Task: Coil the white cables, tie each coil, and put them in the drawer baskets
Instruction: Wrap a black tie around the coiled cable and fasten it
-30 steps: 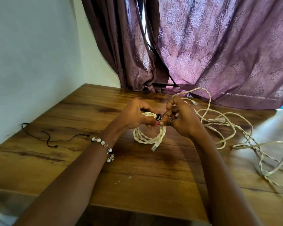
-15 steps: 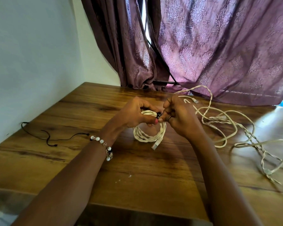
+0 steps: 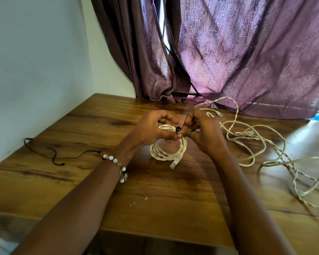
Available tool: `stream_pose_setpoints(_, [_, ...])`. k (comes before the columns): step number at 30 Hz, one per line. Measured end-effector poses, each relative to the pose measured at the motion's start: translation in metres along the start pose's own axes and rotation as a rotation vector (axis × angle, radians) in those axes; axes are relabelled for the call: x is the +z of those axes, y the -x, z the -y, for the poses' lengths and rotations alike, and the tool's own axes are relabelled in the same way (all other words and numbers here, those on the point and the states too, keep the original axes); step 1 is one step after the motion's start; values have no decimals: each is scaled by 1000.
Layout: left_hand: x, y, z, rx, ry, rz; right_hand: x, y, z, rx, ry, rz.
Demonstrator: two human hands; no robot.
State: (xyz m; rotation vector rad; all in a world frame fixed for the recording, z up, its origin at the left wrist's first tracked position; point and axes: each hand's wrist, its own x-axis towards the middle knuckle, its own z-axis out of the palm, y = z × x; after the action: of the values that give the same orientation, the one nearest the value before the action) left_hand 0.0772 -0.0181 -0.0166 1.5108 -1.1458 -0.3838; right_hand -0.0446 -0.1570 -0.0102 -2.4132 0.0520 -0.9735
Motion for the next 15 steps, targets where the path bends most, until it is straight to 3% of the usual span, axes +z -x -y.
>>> stream_pose_setpoints(6, [0,0,2,12,30,-34,4,0,-9,83,-83,-4])
stream_pose_setpoints(10, [0,-1,3,34,51,-54,9,1,-13,175,-245,-40])
stream_pose_setpoints(15, [1,0,6,49,54,-60,9,2,-9,356,-582,47])
